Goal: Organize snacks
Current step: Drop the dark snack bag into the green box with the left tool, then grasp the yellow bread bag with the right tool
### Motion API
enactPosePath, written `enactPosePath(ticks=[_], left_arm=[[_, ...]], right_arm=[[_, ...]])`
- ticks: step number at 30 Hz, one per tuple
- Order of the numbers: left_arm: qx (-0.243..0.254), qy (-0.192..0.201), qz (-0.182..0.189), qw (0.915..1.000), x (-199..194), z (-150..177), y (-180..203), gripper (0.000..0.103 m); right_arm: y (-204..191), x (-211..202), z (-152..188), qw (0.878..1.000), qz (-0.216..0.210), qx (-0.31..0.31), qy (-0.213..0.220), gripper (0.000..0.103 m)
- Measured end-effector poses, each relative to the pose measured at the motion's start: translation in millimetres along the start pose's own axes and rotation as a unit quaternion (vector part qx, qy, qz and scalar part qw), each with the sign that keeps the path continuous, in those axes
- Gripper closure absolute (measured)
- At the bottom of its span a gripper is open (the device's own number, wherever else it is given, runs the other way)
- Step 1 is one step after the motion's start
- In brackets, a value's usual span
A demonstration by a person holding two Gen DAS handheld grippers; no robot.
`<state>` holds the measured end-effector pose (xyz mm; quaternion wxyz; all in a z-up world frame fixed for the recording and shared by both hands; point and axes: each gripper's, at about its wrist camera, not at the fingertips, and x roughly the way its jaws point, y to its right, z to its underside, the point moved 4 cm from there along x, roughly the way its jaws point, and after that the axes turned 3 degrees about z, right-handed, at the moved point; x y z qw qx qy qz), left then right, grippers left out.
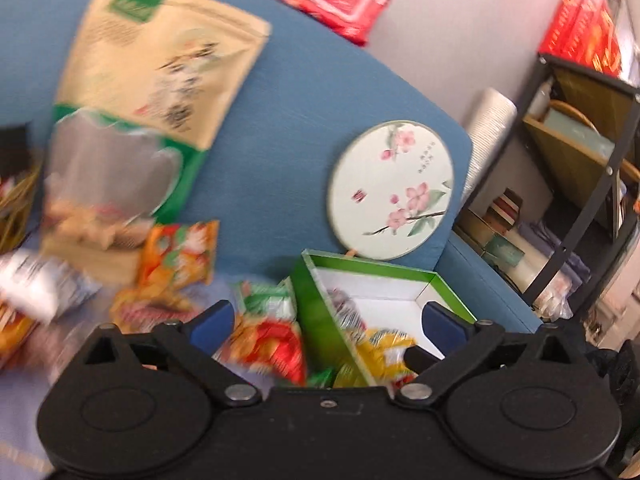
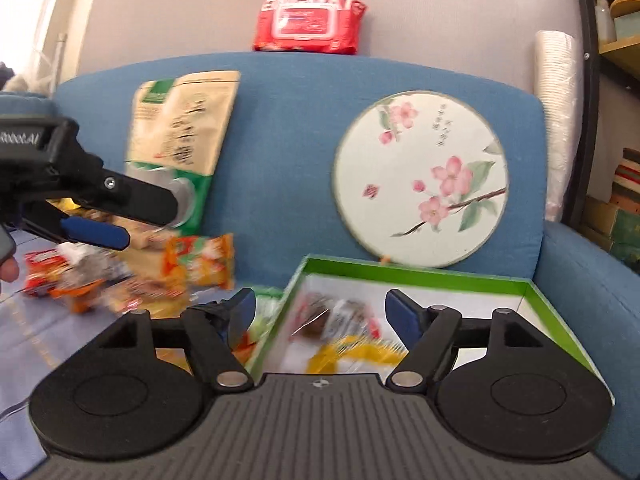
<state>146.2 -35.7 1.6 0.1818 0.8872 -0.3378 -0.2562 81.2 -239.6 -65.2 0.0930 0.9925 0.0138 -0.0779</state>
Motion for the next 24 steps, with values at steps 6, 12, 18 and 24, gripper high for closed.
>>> enactPosePath(ticks=[6, 12, 18, 24], left_arm=[[-0.027, -0.026, -0.01, 0.9993, -18, 35, -25, 0.0], [-0.043, -0.072, 0.016, 0.9964, -11, 46, -29, 0.0], [-0.014, -0.115, 0.073, 0.9906, -10, 57, -4, 0.029], [0.003, -0.142, 0.08, 0.9867, -4, 69, 6, 0.044]], right_arm=[[-32, -23, 26, 0.997, -0.061, 0.024, -0.028, 0.0], [-45, -6, 56, 0.993, -0.066, 0.006, -0.098, 0.0], [-56, -1, 65, 0.989, -0.083, 0.004, -0.121, 0.0], [-79, -20, 56, 0.982, -0.161, -0.034, -0.091, 0.0]])
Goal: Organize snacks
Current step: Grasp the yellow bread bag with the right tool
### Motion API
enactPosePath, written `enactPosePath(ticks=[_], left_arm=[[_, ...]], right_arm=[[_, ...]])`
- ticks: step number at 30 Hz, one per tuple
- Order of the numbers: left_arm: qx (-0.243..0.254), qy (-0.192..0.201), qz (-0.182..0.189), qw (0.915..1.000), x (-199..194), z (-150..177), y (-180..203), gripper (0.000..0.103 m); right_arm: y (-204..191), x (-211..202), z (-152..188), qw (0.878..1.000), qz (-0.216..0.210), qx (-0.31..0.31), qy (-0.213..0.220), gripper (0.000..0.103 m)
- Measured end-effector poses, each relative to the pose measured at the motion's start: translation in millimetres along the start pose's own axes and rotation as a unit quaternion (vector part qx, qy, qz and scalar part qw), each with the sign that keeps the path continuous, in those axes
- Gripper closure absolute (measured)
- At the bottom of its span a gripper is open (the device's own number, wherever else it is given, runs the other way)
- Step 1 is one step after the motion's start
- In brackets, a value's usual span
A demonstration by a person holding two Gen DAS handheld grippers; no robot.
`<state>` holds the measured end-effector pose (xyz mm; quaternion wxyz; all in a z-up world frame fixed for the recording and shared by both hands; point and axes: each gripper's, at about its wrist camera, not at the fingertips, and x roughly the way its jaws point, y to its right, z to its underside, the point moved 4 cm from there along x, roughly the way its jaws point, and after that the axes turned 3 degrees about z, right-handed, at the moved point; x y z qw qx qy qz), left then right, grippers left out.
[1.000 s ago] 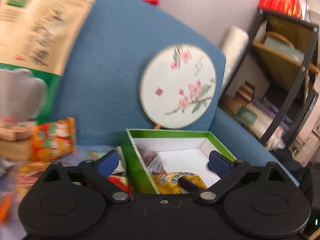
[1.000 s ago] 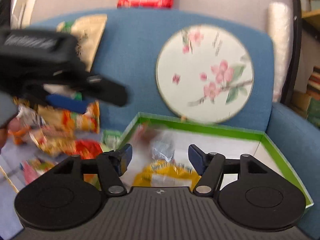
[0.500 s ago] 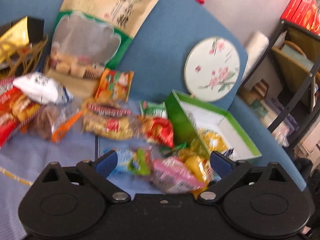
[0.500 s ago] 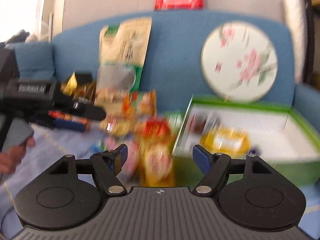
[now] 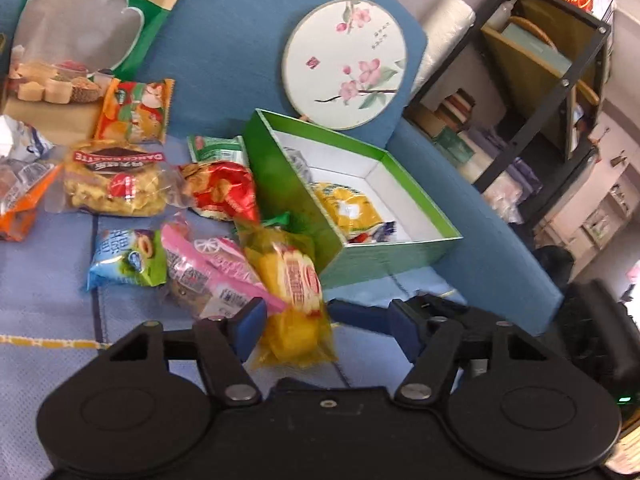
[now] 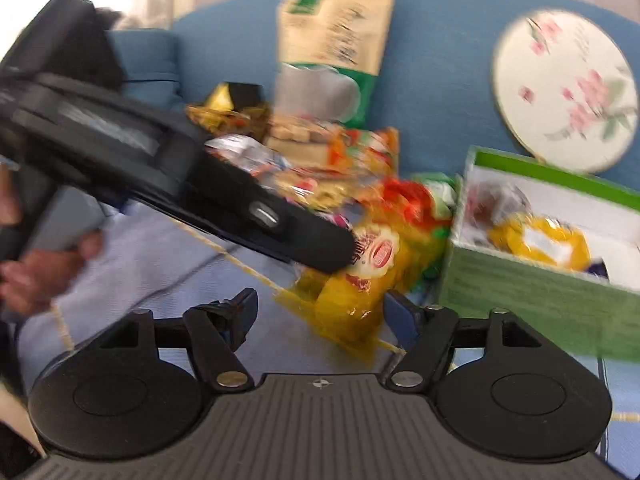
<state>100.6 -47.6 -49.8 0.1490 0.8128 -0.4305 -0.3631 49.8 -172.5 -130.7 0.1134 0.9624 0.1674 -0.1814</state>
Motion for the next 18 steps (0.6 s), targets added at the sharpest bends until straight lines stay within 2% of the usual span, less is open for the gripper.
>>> enactPosePath(ticks=[4, 7, 10, 15, 18], left_arm=[[-0.036, 0.0, -0.006, 0.9993, 9, 1, -11, 0.044], [-0.036, 0.004, -0.017, 0.9992, 18, -1, -13, 0.044], [-0.039, 0.005, -0.035, 0.9986, 28, -2, -17, 0.039], [-0.065, -0.014, -0.009, 0.9978, 38, 2, -19, 0.044], [-0.053, -0.008, -0.018, 0.9984, 43, 0, -12, 0.044]], right_arm=[[16, 6, 0, 0.998, 0.005, 0.059, -0.015, 0.0], [22, 11, 1, 0.996, 0.01, 0.085, -0.025, 0.0], [26, 14, 3, 0.995, 0.012, 0.095, -0.033, 0.0], [30, 14, 9, 0.993, 0.016, 0.109, -0.047, 0.0], [29, 15, 12, 0.992, 0.018, 0.114, -0.05, 0.003]])
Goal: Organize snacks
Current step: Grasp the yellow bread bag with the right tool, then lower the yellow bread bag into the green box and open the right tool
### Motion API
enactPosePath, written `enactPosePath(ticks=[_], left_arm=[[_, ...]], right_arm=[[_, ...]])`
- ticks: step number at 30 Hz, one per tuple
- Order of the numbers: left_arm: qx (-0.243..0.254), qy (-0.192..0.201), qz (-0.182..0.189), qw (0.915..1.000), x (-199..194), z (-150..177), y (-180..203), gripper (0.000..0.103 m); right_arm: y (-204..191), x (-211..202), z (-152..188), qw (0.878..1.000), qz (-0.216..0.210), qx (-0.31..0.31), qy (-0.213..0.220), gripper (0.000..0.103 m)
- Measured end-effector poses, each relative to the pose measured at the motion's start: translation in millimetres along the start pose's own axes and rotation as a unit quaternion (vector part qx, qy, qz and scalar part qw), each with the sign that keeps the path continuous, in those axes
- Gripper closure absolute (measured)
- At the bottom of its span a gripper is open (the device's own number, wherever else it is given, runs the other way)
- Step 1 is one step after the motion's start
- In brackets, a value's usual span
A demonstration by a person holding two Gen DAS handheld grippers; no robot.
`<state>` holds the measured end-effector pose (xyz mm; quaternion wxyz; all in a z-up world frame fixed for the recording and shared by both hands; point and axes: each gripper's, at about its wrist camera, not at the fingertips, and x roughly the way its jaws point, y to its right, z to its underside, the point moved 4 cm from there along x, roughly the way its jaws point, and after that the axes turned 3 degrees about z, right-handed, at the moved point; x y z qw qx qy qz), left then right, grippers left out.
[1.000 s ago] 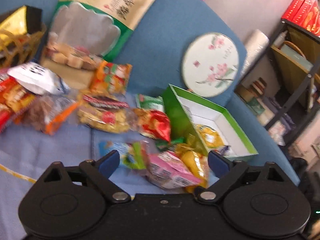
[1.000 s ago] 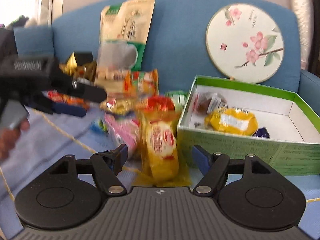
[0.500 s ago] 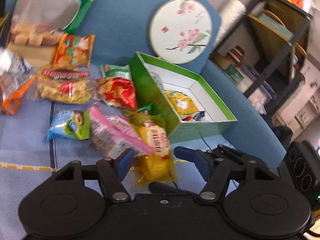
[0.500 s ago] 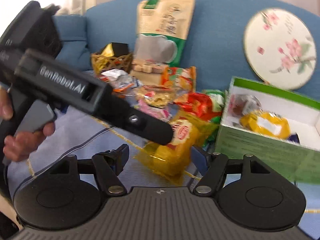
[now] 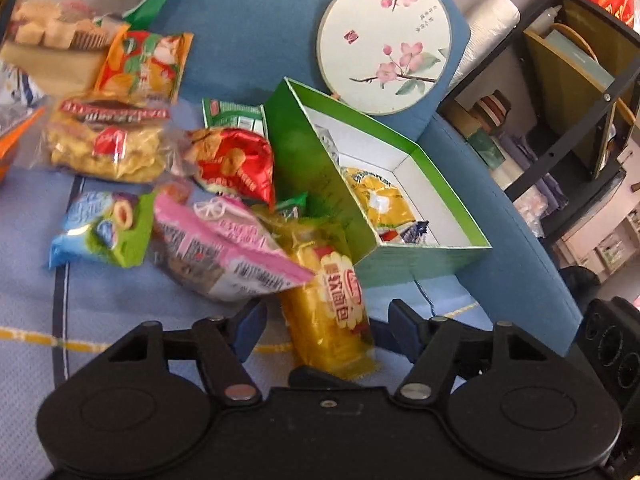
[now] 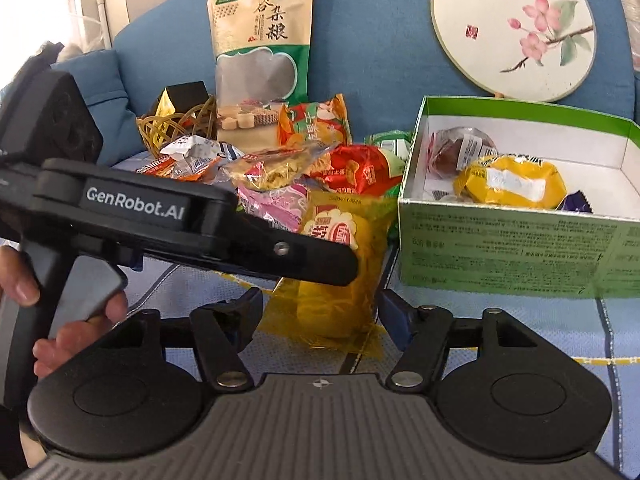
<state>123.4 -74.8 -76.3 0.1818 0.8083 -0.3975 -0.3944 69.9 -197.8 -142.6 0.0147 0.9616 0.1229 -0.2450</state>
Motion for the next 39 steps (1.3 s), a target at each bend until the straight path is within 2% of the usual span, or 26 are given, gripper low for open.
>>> enactPosePath(ticks=[1, 2, 3, 5, 6, 10, 13, 15, 21, 26, 30, 34, 37, 38, 39], left_arm=[[-0.006, 0.0, -0.004, 1.0, 3, 0, -1, 0.047], [-0.018, -0.001, -0.005, 0.9998, 6, 0, -2, 0.062], [-0.032, -0.007, -0.005, 0.9995, 10, 0, -4, 0.071], [-0.043, 0.0, -0.003, 0.9991, 8, 0, -1, 0.074], [-0.033, 0.011, -0.003, 0.9994, 2, -1, 5, 0.075], [0.024, 0.051, -0.017, 0.9983, -26, -7, 42, 0.075], [0.054, 0.083, -0.006, 0.9951, -37, -21, 66, 0.075], [0.069, 0.088, 0.005, 0.9938, -29, -35, 79, 0.074], [0.098, 0.081, 0.027, 0.9915, 21, -64, 108, 0.074], [0.11, 0.058, 0.054, 0.9907, 62, -79, 122, 0.074], [0.116, 0.037, 0.058, 0.9909, 93, -84, 129, 0.074], [0.101, 0.01, 0.069, 0.9924, 125, -86, 129, 0.074], [0.111, 0.002, 0.065, 0.9916, 141, -81, 130, 0.072], [0.114, -0.001, 0.062, 0.9915, 145, -80, 129, 0.07], [0.118, -0.005, 0.058, 0.9913, 149, -78, 128, 0.055]], right_arm=[[0, 1, -1, 1.0, 0.003, -0.003, 0.0, 0.005], [-1, 2, -1, 1.0, 0.007, -0.007, 0.0, 0.008], [-3, 2, -2, 1.0, 0.014, -0.013, 0.001, 0.019], [-7, -5, -5, 0.999, 0.028, -0.034, 0.007, 0.024], [-8, -12, -7, 0.999, 0.028, -0.043, 0.017, 0.025], [-15, -45, -22, 0.995, 0.019, -0.073, 0.058, 0.027], [-11, -66, -38, 0.991, 0.032, -0.081, 0.106, 0.027], [1, -72, -49, 0.988, 0.047, -0.074, 0.128, 0.027], [52, -71, -68, 0.983, 0.096, -0.038, 0.152, 0.027], [88, -69, -76, 0.98, 0.129, -0.022, 0.152, 0.027], [111, -61, -76, 0.978, 0.152, -0.029, 0.138, 0.027], [133, -53, -74, 0.978, 0.17, -0.002, 0.119, 0.027], [143, -48, -70, 0.979, 0.176, 0.019, 0.105, 0.027], [146, -44, -69, 0.979, 0.177, 0.022, 0.099, 0.027], [147, -39, -68, 0.979, 0.179, 0.021, 0.091, 0.026]])
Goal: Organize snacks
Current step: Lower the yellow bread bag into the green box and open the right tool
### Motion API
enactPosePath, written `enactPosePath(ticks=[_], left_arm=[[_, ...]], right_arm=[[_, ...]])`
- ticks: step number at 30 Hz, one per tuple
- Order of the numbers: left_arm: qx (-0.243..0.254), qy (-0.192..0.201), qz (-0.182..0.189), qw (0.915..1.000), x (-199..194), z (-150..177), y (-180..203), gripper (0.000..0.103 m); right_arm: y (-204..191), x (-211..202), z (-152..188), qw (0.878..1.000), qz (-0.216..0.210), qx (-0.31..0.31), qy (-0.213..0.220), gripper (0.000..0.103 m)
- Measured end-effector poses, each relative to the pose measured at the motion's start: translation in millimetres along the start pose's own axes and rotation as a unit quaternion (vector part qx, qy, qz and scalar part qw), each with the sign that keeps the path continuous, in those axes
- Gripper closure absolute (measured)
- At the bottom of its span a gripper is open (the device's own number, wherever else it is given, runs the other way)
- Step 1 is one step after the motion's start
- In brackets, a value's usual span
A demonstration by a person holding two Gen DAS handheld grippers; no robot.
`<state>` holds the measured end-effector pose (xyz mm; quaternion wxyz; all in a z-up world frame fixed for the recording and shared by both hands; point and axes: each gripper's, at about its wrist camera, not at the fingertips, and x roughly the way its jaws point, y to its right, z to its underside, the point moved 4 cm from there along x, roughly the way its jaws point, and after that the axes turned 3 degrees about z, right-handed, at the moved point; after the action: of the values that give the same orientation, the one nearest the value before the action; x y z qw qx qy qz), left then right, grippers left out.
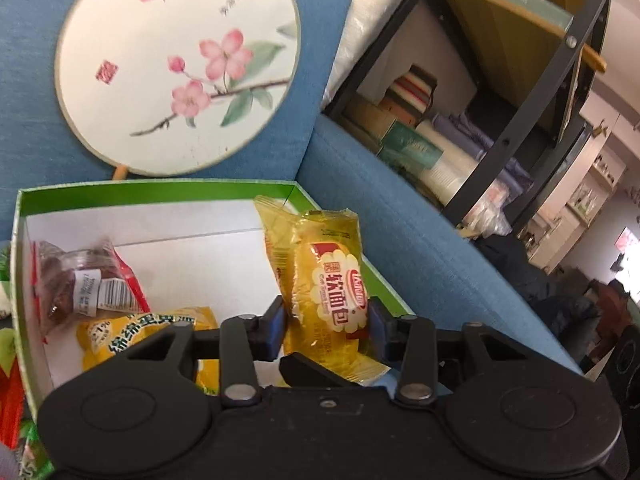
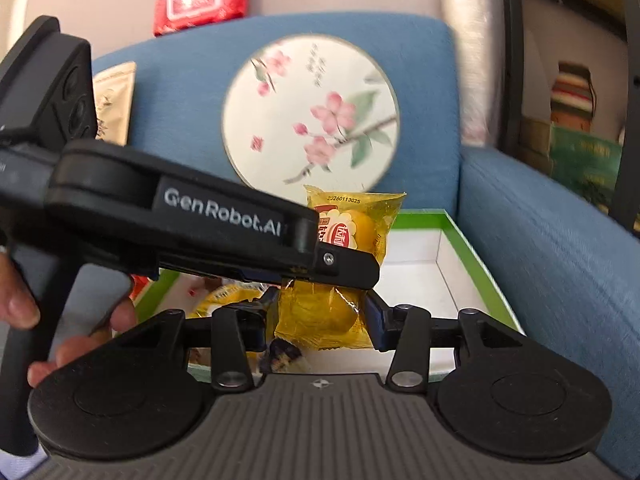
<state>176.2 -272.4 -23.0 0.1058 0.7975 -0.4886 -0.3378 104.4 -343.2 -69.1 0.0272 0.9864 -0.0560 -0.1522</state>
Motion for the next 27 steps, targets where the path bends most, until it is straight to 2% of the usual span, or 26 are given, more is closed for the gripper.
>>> enactPosePath(ticks=[1, 2, 3, 6, 9, 12, 15, 19, 23, 27], left_arm=[[0.003, -0.006, -0.006, 1.0, 2, 3, -1, 0.038], [0.006, -0.012, -0.016, 0.9998, 3, 5, -3, 0.004], [0.007, -0.009, -0.027, 0.9996, 0, 7, -4, 0.0], [0.001, 0.013, -0.053, 0.9985, -26, 8, -5, 0.0], [0.007, 0.042, -0.057, 0.9974, -66, 5, -2, 0.0], [0.009, 0.072, -0.085, 0.9938, -114, 9, -7, 0.0], [-0.022, 0.093, -0.118, 0.9884, -154, 21, -22, 0.0], [-0.073, 0.091, -0.154, 0.9813, -191, 47, -52, 0.0], [-0.103, 0.074, -0.166, 0.9778, -209, 72, -78, 0.0], [-0.097, 0.068, -0.185, 0.9756, -222, 92, -99, 0.0]], right_arm=[[-2, 3, 4, 1.0, 0.007, -0.008, -0.011, 0.017], [-5, 8, 8, 0.999, 0.013, -0.022, -0.027, 0.007], [-8, 10, 10, 0.998, 0.027, -0.04, -0.038, 0.0], [-19, -1, 6, 0.996, 0.029, -0.078, -0.008, 0.0], [-33, -19, 1, 0.995, 0.012, -0.092, 0.025, 0.0], [-50, -31, 2, 0.993, 0.004, -0.108, 0.037, 0.0], [-66, -37, 4, 0.994, -0.025, -0.102, 0.043, 0.0], [-90, -42, 13, 0.993, -0.1, -0.062, 0.03, 0.0], [-117, -45, 26, 0.982, -0.181, -0.059, 0.012, 0.0], [-143, -36, 42, 0.978, -0.196, -0.076, -0.01, 0.0]])
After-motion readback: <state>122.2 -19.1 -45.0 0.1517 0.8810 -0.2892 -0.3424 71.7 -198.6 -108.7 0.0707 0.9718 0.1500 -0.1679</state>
